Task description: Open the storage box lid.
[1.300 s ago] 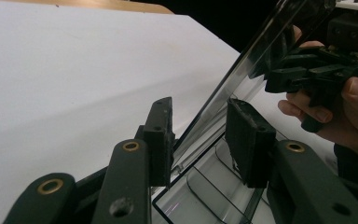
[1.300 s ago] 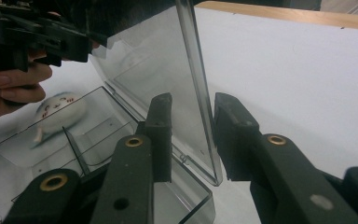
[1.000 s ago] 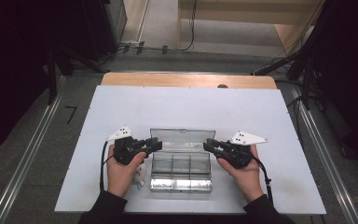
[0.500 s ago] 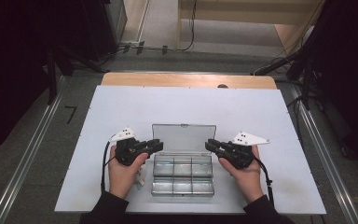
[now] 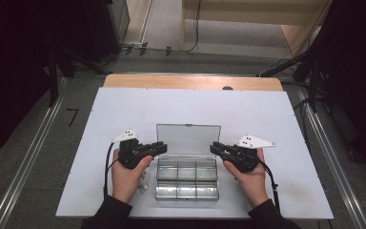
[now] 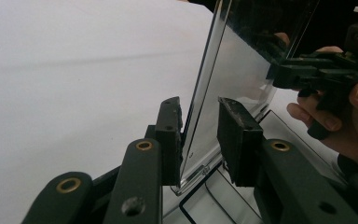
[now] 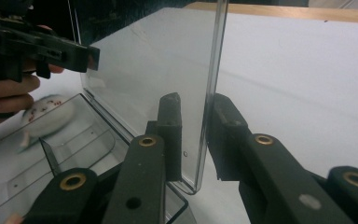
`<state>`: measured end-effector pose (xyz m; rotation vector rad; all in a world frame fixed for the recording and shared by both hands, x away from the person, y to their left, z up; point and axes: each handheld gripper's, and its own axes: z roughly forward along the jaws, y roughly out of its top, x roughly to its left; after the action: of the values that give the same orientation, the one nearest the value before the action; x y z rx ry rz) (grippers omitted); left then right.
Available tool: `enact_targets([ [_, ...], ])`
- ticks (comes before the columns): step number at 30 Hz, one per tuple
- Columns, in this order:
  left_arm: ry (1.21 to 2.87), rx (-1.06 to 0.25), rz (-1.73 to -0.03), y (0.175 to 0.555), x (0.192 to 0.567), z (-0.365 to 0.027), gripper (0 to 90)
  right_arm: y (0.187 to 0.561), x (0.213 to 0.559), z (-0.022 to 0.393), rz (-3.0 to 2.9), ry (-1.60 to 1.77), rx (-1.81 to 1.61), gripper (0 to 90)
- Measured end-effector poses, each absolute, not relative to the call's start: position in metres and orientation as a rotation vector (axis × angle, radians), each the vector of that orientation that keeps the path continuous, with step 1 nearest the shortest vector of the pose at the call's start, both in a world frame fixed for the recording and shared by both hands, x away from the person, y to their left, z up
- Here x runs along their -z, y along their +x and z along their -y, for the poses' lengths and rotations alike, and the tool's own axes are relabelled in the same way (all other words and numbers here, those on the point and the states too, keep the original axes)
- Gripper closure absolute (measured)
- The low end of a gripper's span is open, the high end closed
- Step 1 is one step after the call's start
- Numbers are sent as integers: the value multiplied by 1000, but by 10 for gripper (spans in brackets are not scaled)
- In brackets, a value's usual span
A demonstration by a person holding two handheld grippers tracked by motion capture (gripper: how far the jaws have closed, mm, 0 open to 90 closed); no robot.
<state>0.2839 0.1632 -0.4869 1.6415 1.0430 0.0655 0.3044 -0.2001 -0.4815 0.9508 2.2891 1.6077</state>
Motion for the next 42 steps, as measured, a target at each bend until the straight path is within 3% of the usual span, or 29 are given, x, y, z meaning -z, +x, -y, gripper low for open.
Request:
enact_targets([
  [13,1681,-61,-1090,289,493,-159,697,310,489,200,-2303,1029,-1594,710],
  [35,1705,23,-1168,299,502,-158,608,319,501,202,-2332,1181,-1602,629],
  [42,1710,25,-1194,301,503,-158,539,321,504,201,-2349,1219,-1608,604],
])
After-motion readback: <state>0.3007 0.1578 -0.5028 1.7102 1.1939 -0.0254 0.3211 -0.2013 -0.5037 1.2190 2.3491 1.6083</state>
